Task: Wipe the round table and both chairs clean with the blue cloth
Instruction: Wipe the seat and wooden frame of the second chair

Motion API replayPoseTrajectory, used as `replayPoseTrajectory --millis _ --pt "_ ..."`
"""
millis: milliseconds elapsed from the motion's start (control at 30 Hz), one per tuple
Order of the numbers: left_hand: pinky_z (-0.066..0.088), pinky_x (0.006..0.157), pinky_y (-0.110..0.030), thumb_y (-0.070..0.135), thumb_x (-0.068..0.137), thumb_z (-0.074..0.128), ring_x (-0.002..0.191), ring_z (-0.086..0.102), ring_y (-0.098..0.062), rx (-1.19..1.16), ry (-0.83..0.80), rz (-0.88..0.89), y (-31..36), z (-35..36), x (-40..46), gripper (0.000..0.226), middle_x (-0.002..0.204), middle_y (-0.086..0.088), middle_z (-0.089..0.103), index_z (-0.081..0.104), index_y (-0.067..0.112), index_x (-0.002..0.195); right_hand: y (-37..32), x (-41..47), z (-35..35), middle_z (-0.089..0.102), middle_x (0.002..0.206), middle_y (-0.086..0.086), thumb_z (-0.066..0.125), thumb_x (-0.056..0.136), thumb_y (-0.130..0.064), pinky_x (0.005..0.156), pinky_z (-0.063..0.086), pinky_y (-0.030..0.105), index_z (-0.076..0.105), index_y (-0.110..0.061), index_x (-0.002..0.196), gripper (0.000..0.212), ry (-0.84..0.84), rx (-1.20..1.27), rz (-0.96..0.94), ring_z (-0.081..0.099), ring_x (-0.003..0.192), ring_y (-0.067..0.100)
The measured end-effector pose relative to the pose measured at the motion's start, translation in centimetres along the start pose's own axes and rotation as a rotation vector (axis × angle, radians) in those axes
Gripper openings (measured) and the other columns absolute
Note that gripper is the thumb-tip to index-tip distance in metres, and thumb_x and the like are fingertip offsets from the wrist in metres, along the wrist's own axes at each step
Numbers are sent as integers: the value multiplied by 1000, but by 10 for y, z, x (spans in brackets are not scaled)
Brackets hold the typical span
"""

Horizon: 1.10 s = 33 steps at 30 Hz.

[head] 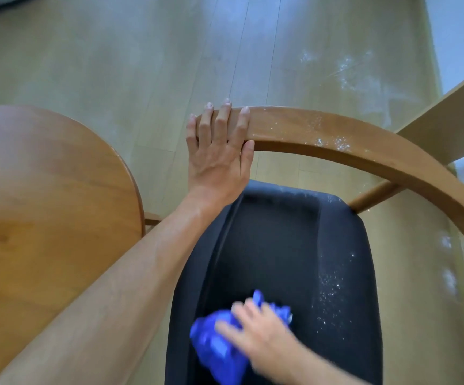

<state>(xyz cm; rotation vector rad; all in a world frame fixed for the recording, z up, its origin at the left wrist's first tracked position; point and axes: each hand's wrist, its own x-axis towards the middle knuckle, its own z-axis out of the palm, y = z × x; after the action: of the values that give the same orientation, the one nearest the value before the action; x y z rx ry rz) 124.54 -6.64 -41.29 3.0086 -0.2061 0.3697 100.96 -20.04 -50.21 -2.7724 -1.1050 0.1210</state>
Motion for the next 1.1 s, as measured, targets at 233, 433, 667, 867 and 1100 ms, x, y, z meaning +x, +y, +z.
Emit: replayPoseTrajectory --millis 233,433,667,867,1100 --pt "9 116 -50 41 97 25 141 27 -34 -3 40 -14 -1 7 0 55 152 -9 34 36 22 147 115 174 -35 55 101 17 55 72 2 63 44 38 58 -9 111 40 40 -74 617 53 88 34" --pt "9 116 -49 41 97 25 141 26 -34 11 14 -6 -1 3 0 55 153 -9 32 32 23 148 4 68 3 62 92 7 68 51 -16 50 39 27 66 -22 113 63 21 -46 253 56 69 25" --pt "2 118 -54 38 100 22 146 11 -34 13 -60 -5 2 -5 -2 54 159 -9 16 17 25 153 1 -57 -7 36 61 5 39 82 4 47 31 22 42 -5 74 12 -490 -342 90 38 51 9" --pt "1 117 -54 37 100 23 146 11 -34 -27 7 -55 5 4 -6 53 159 -9 18 21 25 151 201 -9 -57 54 122 15 60 68 4 73 50 42 56 -16 129 65 -75 -148 293 54 105 34" --pt "0 118 -51 38 100 25 146 10 -31 -37 -9 -62 5 0 -2 53 159 -7 17 20 27 151 211 -32 -38 42 123 8 53 71 3 82 43 36 46 -18 132 65 -98 91 779 39 112 28"
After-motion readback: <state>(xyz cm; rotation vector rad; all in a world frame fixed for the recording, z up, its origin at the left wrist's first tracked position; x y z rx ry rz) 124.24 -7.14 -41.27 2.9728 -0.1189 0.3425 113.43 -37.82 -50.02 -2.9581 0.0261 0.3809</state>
